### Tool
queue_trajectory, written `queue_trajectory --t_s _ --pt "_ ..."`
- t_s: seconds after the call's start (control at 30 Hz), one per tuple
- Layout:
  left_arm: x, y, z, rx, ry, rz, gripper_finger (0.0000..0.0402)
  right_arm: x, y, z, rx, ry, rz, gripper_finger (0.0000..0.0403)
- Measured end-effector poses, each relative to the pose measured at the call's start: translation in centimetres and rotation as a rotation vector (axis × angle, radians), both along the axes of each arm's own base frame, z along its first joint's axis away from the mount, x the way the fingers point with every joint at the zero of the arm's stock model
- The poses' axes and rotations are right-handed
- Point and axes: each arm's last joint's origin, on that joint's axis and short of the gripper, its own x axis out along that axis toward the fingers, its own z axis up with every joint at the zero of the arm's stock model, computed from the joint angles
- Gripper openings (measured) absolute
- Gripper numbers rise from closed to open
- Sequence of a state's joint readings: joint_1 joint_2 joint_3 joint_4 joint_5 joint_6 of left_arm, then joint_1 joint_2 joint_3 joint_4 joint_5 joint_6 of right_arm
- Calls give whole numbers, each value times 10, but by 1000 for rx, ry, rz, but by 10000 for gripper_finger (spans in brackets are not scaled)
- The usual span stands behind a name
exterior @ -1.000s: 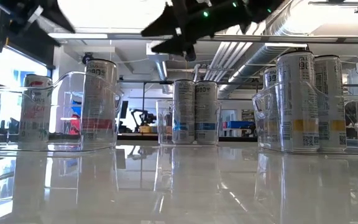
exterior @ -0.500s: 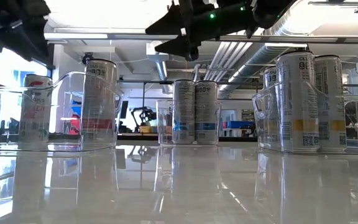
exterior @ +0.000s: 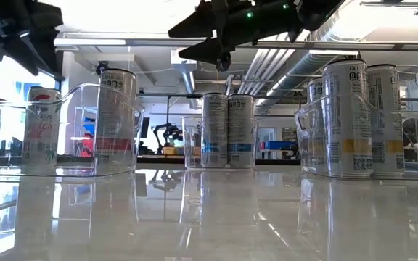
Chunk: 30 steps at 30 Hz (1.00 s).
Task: Sort soda cans
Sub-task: Put the top left white-pink soda can into the bottom left transparent bin
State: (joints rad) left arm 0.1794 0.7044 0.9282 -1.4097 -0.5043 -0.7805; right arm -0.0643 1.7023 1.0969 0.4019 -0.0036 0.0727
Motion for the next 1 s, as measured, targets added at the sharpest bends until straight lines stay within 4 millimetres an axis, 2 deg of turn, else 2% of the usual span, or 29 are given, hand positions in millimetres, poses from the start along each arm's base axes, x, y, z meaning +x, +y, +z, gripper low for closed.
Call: queue_trajectory --t_s 0.1,0.23,0.4,0.7,0.83,1.0 --pt "1 1 -6 -7 3 13 344 0 2 0 -1 1 5 330" --pt "4 2 -23 -63 26 49 361 0 5 0 -2 1 14 330" --pt "9 4 -41 -68 31 68 361 0 6 0 -2 2 15 330" --pt "15 6 -59 -27 52 27 357 0 6 0 -2 2 15 330" --pt "15 6 -62 -27 61 21 327 0 6 -1 3 9 14 330" --pt "17 7 -62 -10 58 -4 247 -1 8 0 7 20 13 330"
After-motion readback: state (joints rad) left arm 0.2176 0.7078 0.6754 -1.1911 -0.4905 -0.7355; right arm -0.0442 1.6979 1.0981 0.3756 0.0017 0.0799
